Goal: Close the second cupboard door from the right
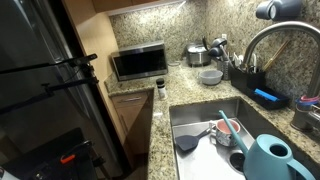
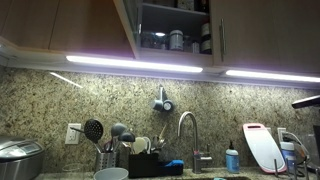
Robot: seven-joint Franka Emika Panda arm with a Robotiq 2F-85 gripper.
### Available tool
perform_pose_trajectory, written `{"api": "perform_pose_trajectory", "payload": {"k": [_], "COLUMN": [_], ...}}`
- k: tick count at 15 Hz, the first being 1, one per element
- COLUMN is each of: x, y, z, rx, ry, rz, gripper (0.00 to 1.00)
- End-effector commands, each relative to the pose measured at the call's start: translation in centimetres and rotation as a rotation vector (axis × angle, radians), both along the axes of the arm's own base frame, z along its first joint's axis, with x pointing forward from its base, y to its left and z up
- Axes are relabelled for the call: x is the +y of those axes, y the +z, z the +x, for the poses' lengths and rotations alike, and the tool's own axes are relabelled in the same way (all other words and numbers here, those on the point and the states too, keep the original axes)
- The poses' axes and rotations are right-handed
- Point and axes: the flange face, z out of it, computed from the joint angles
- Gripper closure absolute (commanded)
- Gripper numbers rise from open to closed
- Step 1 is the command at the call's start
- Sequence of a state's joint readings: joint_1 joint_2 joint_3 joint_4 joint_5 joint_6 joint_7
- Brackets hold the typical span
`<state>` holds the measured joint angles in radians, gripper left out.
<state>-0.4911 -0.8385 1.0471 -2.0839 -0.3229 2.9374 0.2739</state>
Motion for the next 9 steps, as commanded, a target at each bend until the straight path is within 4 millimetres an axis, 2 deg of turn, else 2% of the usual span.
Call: {"api": "perform_pose_trajectory", "payload": {"k": [1,9], "x": [0.8,0.1], "y": [1.6,4.5], "z": [2.7,8.6], "rx": [-0.037,-0.044], "ry": [-0.049,-0.127], "rz": [0.05,0.132], "gripper": [0.0,0.0]}}
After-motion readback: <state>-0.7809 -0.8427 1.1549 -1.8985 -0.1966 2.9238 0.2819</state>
